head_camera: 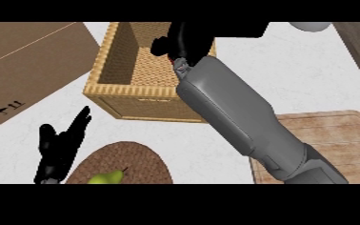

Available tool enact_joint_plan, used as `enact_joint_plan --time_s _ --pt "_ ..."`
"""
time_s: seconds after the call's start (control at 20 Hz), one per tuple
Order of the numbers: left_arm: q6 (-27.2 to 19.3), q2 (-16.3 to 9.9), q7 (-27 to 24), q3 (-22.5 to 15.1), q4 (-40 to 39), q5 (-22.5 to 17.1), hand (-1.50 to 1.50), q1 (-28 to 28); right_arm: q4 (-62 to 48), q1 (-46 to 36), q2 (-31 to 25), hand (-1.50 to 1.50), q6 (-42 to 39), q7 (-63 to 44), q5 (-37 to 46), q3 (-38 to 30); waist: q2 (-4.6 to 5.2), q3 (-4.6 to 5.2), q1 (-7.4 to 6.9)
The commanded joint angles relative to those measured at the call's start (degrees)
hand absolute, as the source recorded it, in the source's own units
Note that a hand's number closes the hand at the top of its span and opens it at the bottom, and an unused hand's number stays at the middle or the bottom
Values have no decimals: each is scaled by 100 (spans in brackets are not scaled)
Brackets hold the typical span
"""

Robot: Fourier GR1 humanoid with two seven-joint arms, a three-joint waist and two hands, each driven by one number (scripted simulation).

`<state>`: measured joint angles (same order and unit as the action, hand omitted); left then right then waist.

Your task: Pick the bell pepper from the cutting board and place it in the basket

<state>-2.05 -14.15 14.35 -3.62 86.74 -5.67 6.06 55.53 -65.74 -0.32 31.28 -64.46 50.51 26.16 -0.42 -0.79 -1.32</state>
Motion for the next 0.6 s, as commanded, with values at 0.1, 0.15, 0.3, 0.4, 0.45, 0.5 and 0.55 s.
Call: enact_joint_plan --time_s 0.1,0.15,0.3,0.4,0.45,0.5,0.55 --pt "-20 136 385 87 -372 -159 0 168 209 33 31 -150 188 -614 227 -108 25 81 116" --pt "111 -118 255 151 -157 -99 0 374 411 -23 31 -150 179 -875 229 -29 10 81 76" --pt "-267 214 420 -11 -284 124 0 112 692 228 -1 -150 364 -627 440 -456 10 77 220" --pt "214 -120 113 318 -506 -216 0 328 847 232 30 -150 542 -961 635 -358 6 86 159" --pt "11 70 134 93 -449 7 0 400 958 376 -1 -150 489 -772 595 -734 1 80 248" --pt "-91 126 200 141 -433 -6 0 255 1149 558 -28 -150 574 -809 643 -846 -8 78 318" --pt "-165 81 295 53 -87 113 0 574 1524 897 -92 -150 347 -855 792 -721 -53 72 335"
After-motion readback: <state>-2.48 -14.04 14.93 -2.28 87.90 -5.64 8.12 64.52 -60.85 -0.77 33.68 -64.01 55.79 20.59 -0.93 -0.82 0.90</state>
